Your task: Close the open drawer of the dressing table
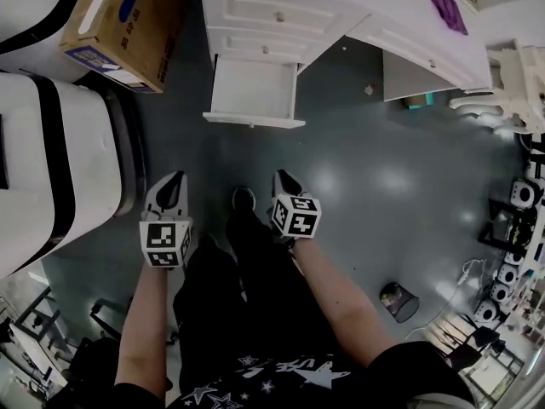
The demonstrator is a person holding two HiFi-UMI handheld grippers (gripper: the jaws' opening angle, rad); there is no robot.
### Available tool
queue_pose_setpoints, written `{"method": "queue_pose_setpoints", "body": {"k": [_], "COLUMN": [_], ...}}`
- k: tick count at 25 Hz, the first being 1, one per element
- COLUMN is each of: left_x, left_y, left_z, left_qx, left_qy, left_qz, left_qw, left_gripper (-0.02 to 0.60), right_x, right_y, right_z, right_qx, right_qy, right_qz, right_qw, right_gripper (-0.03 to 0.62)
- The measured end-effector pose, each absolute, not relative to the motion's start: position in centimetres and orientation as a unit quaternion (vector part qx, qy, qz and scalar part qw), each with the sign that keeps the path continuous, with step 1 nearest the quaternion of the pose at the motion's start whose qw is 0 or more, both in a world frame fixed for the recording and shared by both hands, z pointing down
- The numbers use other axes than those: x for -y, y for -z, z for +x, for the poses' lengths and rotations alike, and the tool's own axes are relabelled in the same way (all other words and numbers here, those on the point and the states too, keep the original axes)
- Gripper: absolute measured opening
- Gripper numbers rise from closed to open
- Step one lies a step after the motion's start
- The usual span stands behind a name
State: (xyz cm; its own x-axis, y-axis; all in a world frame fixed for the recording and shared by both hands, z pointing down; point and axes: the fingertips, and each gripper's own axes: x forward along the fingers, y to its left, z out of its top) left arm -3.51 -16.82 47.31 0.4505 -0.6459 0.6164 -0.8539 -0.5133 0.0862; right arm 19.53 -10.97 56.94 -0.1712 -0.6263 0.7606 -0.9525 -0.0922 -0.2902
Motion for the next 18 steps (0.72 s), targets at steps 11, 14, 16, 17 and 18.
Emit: {"method": "queue_pose_setpoints", "body": {"k": [11, 14, 16, 17, 18], "left_x": [17.4, 18.4, 19.3, 19.9, 20.6], "left_y": [-58.5, -62.2, -64.5, -65.6, -66.6], "left_z": [-2.9, -2.9, -2.6, -2.4, -2.2], "left_qx": [0.453, 0.453, 0.456, 0.455, 0.452], "left_qy": [-0.290, -0.296, -0.296, -0.297, -0.299], "left_qz": [0.803, 0.796, 0.791, 0.792, 0.793], "left_qw": [0.257, 0.273, 0.279, 0.279, 0.278], "left_gripper": [0.015, 0.015, 0.015, 0.015, 0.015], "right_x": [14.4, 16.1, 16.9, 17.3, 17.7], "right_y": [-66.8, -70.0, -72.2, -73.3, -74.3], "right_z": [19.6, 19.3, 19.6, 19.7, 19.9], "right_qx": [0.613, 0.608, 0.603, 0.598, 0.594], "right_qy": [-0.460, -0.470, -0.474, -0.477, -0.479], "right_qz": [0.603, 0.602, 0.603, 0.604, 0.606], "right_qw": [0.222, 0.219, 0.220, 0.222, 0.223], "right_gripper": [0.050, 0.060, 0.060, 0.060, 0.060]}}
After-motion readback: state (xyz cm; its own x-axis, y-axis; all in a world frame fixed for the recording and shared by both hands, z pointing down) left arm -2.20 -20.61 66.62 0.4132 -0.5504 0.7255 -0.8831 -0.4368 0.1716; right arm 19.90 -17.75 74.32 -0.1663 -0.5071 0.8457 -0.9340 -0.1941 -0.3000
